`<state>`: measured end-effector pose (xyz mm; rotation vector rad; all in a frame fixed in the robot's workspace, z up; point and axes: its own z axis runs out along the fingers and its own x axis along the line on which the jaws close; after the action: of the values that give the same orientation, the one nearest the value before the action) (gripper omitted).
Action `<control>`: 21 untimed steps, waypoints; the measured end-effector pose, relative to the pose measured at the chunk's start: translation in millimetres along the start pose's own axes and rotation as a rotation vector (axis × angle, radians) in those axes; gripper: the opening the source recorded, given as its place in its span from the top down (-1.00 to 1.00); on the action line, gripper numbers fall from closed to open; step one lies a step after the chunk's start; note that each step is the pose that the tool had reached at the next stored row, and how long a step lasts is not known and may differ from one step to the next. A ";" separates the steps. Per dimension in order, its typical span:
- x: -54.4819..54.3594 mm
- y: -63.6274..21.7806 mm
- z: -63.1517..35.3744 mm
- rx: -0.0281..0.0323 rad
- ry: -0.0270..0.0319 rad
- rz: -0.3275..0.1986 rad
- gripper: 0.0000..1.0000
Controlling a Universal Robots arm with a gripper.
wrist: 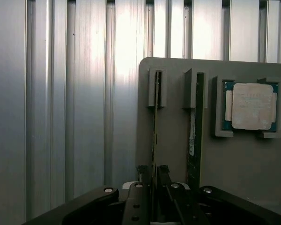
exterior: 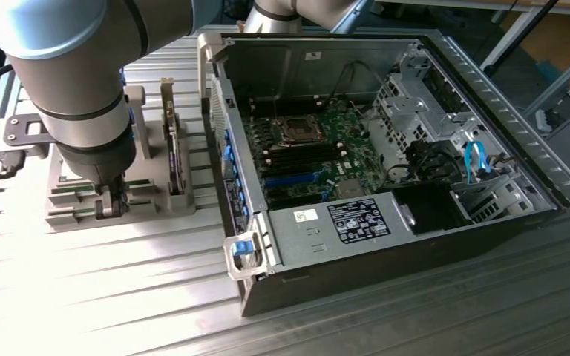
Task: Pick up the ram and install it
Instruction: 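Pick up the ram and move it above insertion slot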
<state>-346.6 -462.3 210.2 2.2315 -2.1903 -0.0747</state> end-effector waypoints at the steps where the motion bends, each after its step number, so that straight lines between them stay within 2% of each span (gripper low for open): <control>1: 0.0 0.0 0.0 -0.0001 0.0001 0.000 0.57; 12: 0.2 0.3 0.0 0.0000 0.0000 0.000 0.57; 14: 0.2 0.4 0.0 0.0000 0.0000 0.000 0.60; 15: 0.2 0.4 0.0 0.0000 0.0000 0.000 0.73; 16: 0.2 0.4 0.0 0.0000 0.0000 0.000 0.76; 21: 0.2 0.4 0.0 0.0000 0.0000 0.000 0.76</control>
<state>-346.9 -462.6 210.2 2.2315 -2.1903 -0.0747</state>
